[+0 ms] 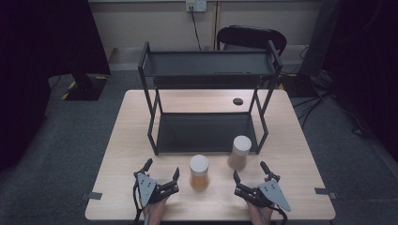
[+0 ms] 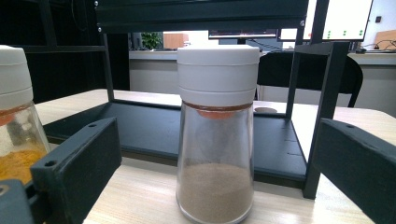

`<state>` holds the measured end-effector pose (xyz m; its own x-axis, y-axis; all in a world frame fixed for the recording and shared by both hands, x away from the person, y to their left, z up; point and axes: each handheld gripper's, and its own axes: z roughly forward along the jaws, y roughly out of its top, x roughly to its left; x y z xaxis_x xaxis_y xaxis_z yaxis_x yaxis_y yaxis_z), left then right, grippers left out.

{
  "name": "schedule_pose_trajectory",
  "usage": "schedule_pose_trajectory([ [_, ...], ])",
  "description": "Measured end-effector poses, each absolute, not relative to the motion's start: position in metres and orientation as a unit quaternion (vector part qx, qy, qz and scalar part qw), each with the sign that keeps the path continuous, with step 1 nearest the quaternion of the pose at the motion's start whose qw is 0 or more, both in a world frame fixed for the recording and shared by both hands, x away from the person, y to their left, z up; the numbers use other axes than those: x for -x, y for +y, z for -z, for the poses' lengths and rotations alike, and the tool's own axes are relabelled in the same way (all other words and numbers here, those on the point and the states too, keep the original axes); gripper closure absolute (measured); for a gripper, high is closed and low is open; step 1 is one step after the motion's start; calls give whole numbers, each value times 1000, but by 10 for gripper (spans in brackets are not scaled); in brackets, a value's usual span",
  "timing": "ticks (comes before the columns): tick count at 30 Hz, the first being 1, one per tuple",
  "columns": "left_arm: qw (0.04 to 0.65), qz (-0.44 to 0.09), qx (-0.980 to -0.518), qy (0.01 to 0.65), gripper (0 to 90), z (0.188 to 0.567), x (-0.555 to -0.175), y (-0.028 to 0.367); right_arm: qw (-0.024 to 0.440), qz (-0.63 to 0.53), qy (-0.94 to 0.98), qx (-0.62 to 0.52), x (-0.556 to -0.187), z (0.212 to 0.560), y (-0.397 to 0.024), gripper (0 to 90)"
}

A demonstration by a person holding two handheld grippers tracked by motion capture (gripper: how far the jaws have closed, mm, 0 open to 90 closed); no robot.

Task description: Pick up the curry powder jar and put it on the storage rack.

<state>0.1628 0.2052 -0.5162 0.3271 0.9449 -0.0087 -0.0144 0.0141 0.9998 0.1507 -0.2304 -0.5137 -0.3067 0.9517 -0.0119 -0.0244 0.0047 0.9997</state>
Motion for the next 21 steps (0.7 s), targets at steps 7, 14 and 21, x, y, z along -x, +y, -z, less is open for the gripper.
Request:
schedule_pose_trajectory([
  [7,581,-414,-567,412,0,516,-163,203,424,-575,568,-408,-151,514,-230,3],
  [14,578,-413,-569,414,0,514,-164,203,424,-576,568,-408,-151,514,-231,3],
  [21,579,-400,-575,418,0,511,-168,207,422,-577,570,-406,-151,513,-232,3],
])
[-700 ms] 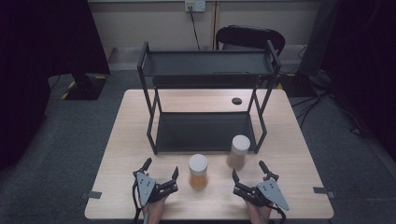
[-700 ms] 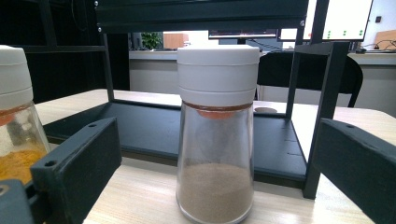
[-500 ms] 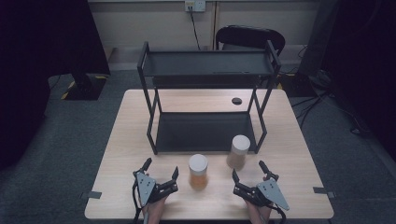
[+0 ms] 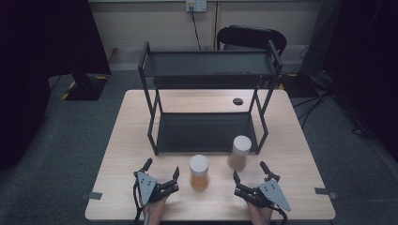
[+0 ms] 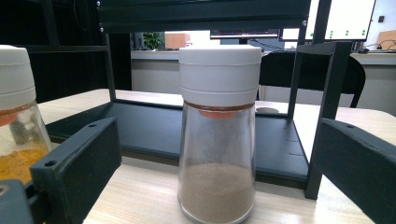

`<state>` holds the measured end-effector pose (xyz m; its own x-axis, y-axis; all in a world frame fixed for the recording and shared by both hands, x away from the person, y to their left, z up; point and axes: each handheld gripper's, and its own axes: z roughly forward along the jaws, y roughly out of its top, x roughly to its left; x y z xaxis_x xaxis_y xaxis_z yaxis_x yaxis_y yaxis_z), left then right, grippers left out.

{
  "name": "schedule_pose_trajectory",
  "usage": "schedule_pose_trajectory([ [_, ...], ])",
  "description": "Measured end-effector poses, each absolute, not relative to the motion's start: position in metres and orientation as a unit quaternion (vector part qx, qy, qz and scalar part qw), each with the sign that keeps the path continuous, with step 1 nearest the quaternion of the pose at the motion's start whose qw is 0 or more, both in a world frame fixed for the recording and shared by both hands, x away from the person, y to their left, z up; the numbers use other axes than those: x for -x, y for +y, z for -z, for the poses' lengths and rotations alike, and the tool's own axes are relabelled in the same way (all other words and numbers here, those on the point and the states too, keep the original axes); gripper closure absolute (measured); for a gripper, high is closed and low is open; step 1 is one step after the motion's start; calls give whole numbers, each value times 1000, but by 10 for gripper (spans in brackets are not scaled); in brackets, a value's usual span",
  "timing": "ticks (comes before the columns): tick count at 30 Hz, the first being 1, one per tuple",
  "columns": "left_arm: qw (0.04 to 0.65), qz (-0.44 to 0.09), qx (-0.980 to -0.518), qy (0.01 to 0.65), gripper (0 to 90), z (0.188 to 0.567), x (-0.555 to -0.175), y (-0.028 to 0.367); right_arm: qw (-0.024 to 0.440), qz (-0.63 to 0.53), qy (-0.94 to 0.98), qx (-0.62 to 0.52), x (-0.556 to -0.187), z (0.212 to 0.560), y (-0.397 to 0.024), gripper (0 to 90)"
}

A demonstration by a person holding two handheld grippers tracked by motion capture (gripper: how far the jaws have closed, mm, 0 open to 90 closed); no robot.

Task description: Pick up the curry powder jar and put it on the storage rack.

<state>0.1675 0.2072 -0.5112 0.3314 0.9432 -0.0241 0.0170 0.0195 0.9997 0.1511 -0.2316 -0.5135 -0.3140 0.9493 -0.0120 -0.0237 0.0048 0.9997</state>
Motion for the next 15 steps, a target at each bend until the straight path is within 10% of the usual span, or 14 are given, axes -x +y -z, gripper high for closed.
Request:
schedule_pose_trajectory([
  [15,590,-391,-567,421,0,506,-163,212,422,-576,569,-407,-151,513,-231,1],
])
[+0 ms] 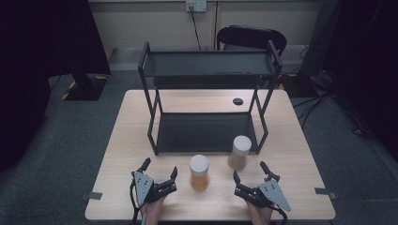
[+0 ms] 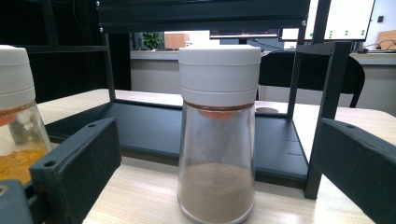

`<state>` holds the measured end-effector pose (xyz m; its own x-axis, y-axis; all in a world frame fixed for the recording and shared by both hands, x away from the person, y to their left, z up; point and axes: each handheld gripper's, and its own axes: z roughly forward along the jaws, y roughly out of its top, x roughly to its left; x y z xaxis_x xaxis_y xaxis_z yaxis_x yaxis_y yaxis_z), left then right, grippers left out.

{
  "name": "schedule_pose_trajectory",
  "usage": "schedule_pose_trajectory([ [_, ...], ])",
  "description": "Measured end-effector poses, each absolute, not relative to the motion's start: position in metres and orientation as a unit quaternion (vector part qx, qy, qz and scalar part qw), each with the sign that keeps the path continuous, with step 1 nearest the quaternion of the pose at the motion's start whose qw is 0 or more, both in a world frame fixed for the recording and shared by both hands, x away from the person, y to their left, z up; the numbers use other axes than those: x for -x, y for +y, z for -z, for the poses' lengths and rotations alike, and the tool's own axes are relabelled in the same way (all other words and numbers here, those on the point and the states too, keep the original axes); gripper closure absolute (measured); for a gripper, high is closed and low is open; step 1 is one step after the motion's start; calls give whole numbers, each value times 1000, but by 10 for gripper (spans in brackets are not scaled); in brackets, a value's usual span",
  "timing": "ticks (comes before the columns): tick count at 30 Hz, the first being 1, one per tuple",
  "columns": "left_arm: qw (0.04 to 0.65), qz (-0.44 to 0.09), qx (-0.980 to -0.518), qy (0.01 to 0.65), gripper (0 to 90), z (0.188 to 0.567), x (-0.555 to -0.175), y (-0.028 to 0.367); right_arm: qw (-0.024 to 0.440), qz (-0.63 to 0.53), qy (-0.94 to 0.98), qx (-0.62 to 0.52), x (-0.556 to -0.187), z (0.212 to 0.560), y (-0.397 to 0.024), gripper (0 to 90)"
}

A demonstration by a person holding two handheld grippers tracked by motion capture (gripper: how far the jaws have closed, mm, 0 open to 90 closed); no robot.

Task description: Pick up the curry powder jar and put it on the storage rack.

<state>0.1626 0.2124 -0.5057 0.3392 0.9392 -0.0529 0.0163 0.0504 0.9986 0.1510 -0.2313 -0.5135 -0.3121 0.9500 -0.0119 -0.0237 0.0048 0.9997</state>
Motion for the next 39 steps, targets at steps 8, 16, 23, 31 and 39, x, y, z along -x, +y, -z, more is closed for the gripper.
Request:
schedule_pose_trajectory([
  [8,596,-379,-565,427,0,502,-161,213,421,-577,570,-406,-151,513,-232,1],
  [16,604,-380,-562,419,0,502,-160,215,421,-577,570,-406,-151,513,-232,2],
  [23,604,-373,-569,415,0,493,-160,212,421,-577,570,-406,-151,513,-232,3],
  [31,615,-365,-566,410,0,484,-157,210,421,-577,571,-405,-151,513,-232,6],
  [39,630,-357,-566,395,0,473,-155,210,421,-577,571,-405,-151,513,-232,6],
])
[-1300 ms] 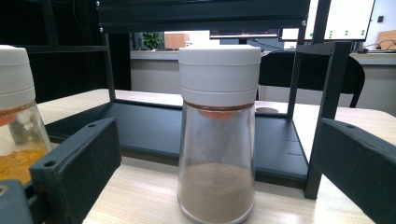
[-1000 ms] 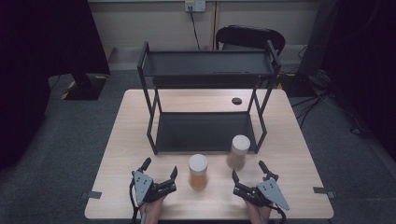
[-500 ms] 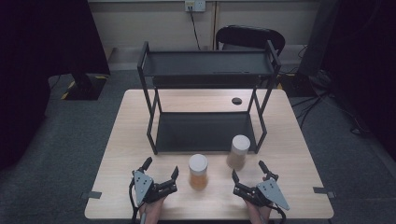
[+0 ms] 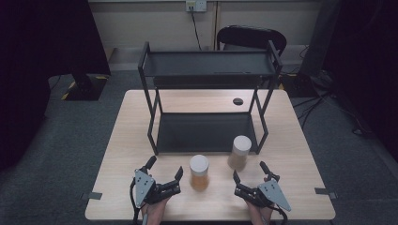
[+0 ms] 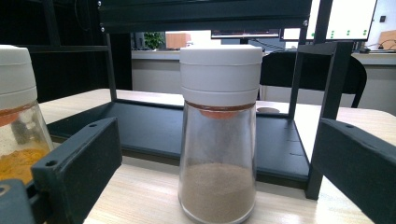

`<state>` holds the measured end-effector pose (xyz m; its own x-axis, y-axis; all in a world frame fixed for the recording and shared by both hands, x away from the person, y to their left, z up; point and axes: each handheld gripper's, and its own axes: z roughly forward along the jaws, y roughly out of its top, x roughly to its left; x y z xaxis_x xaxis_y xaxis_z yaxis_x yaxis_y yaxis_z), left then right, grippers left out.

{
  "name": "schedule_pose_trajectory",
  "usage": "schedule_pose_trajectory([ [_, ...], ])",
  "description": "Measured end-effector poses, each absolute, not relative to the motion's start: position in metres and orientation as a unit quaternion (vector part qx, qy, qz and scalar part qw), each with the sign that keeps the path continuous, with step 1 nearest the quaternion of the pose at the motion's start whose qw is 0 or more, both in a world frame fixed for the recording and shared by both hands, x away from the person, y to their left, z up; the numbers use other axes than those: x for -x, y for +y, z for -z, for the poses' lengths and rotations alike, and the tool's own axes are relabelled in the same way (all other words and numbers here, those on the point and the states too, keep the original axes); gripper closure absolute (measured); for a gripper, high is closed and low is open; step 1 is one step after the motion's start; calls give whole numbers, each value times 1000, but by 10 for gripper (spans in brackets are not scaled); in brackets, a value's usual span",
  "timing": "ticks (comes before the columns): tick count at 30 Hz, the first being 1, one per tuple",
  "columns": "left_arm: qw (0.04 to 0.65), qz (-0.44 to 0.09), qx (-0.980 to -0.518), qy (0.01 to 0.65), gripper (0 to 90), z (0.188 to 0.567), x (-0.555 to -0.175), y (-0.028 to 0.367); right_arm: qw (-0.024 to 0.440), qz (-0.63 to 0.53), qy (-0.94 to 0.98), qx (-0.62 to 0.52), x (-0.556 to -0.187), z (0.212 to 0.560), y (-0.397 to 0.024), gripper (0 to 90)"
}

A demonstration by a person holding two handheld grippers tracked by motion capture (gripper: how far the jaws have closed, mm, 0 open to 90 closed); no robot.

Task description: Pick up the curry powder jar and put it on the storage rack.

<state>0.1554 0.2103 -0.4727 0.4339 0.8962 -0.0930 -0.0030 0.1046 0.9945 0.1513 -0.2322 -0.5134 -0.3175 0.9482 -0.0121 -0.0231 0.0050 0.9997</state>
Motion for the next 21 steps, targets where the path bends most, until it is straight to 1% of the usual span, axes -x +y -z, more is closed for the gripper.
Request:
schedule_pose_trajectory([
  [2,638,-357,-567,380,0,472,-155,211,420,-577,571,-405,-151,513,-232,6],
  [10,642,-350,-579,361,0,461,-155,206,420,-577,571,-405,-151,513,-232,6],
  [16,648,-327,-594,346,3,454,-160,203,420,-577,571,-405,-151,513,-232,9],
  [21,651,-322,-601,333,8,453,-163,196,420,-577,571,-405,-151,513,-232,9],
])
